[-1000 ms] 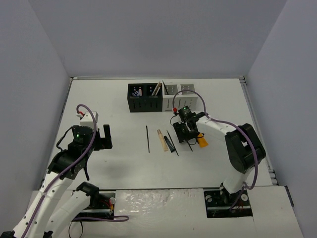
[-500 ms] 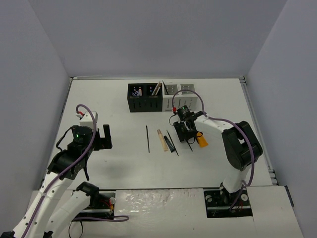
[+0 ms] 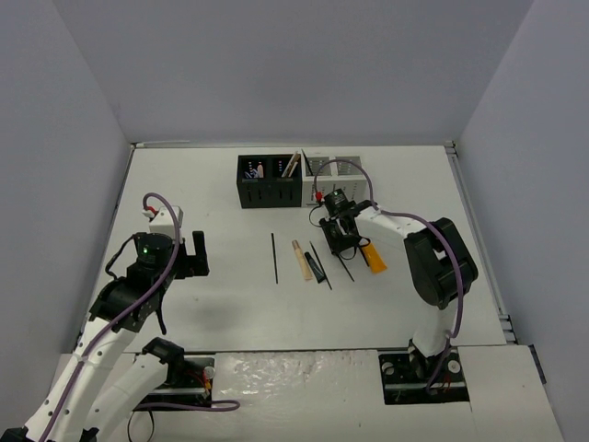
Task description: Organize the makeup
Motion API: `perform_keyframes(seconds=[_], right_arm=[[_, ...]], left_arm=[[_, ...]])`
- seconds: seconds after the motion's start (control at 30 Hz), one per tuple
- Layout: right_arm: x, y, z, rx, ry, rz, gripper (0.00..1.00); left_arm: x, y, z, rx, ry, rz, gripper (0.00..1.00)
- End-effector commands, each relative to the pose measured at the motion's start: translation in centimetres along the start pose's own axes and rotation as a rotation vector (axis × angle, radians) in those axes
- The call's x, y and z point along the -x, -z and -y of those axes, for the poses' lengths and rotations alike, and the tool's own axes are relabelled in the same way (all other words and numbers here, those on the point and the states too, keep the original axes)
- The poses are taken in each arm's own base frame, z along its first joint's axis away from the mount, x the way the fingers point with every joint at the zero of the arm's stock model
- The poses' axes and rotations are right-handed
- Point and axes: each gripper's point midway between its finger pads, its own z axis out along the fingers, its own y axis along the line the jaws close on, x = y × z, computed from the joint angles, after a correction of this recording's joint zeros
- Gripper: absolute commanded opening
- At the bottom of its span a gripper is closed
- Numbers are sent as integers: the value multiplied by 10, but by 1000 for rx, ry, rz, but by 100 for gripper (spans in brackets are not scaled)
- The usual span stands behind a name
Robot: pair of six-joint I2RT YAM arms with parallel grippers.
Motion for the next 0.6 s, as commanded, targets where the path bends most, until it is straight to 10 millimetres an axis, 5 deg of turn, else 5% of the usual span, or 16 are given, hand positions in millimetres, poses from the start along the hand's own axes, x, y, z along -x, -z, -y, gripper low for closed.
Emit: perform_keyframes(seconds=[0.0, 0.1, 0.23, 0.47, 0.57], right_arm=[[-21, -17, 4, -17, 25, -78, 14], [-20, -12, 0, -9, 40, -65, 0], [-8, 5, -10, 26, 55, -12, 0], [68, 85, -35, 142, 91, 261, 0], [116, 128, -38, 139, 104, 424, 0]], left_arm=[[17, 1, 1, 0, 3, 48, 97], [16, 1, 1, 0, 4, 48, 97], [17, 1, 0, 1, 5, 49, 97], [17, 0, 0, 3, 5, 48, 97], [17, 0, 0, 4, 6, 47, 97]])
